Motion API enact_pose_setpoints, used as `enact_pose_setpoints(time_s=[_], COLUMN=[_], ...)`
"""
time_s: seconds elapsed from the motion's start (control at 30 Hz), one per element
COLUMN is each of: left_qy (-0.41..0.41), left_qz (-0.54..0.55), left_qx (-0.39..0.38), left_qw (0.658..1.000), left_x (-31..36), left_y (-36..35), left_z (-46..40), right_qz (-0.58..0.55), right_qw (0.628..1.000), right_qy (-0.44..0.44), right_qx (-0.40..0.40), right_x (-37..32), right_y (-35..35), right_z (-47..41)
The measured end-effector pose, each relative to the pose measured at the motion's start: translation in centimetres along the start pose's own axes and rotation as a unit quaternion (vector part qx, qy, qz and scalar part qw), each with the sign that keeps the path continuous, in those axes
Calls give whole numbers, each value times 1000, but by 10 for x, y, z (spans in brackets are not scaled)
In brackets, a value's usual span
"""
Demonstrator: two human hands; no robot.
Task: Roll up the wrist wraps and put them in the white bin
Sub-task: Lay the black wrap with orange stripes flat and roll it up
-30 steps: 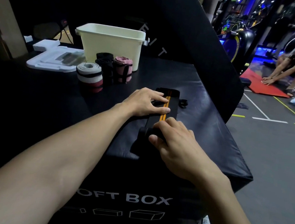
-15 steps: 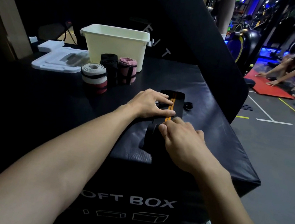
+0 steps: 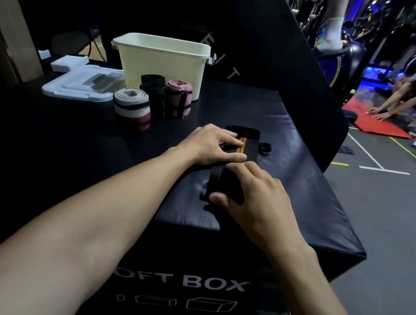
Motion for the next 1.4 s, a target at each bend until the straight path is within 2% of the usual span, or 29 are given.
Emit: enact_pose_setpoints(time_s=[0.07, 0.17, 0.33, 0.53, 0.7, 0.8, 0.93, 1.07, 1.4], left_qy=[-2, 4, -8, -24, -88, -66, -49, -47, -49], left_qz=[6, 12, 64, 56, 19, 12, -1, -1, 66], left_qx=[-4, 0, -5, -12, 5, 12, 21, 32, 47], left_qw=[1000, 1000, 998, 998, 996, 998, 999, 998, 996], left_x=[-1, -2, -2, 3, 6, 3, 4, 5, 0], left_y=[0, -1, -3, 4, 5, 2, -2, -4, -1], left_z=[0, -2, 0, 16, 53, 76, 96, 97, 91], right_qz=[5, 9, 29, -6, -141, -174, -176, -160, -146], right_qw=[999, 998, 990, 988, 982, 975, 972, 977, 975], right_qy=[-8, 1, 25, 30, 15, -4, -11, 7, 20], right_qx=[-46, -55, -132, -148, -127, -136, -154, -138, -164], right_x=[3, 6, 6, -8, -11, -14, -20, -19, -10], right_y=[-2, 2, 17, 30, 38, 43, 43, 42, 38], right_z=[1, -6, -14, -9, 8, 19, 31, 35, 12])
Point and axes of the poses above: each hand's wrist, its own z-axis away from the middle knuckle, its own y-axis out of the back of the hand, x = y × z, the point moved 2 cm from there along -z, towards the middle knuckle, and after that the axes turned 13 degrees about y, right-handed, at the moved point
